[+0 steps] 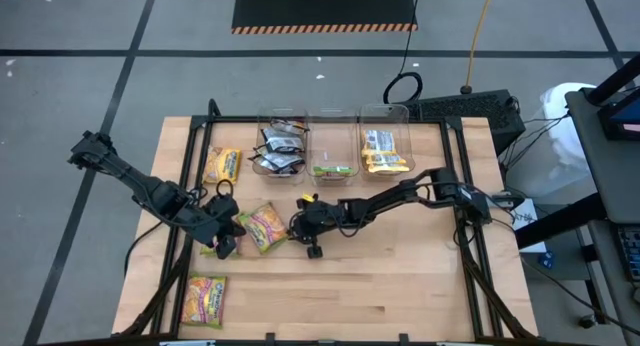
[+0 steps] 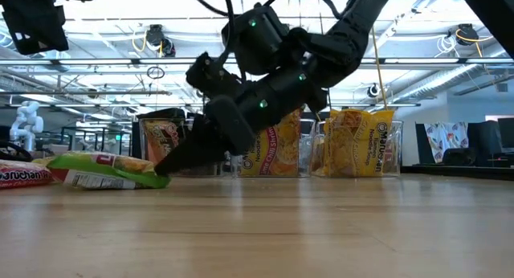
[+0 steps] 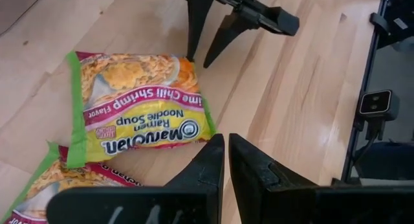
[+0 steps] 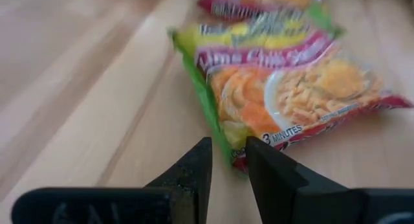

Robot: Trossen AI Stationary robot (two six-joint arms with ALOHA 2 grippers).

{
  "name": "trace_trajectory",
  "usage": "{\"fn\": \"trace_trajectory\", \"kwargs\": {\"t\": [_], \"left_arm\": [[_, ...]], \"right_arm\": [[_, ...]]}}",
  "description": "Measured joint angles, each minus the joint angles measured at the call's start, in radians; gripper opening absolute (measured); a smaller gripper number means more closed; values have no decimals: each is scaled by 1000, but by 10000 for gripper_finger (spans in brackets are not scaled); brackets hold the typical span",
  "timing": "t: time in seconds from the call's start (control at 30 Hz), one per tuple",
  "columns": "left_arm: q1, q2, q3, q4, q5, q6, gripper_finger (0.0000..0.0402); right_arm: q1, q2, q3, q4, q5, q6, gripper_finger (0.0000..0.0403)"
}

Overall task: Sort Maruchan noodles
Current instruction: Put the green noodle pack into the middle transparent bin

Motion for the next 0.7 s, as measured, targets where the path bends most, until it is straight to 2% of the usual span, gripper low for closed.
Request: {"fn": "trace_trajectory", "kwargs": {"t": [0.2,0.43,0.53,0.7], "left_arm": [[0,0,0,1,0,0,28],[0,0,0,1,0,-1,28],[0,0,0,1,0,0,28],[0,0,0,1,0,0,28]], "right_arm": [[2,-45,1,14,4,-44,89],[-3,-48,0,-90,9,-43,89],[-6,-47,0,-130,47,-43,89],[-13,-39,0,-124,50,-43,89]]}}
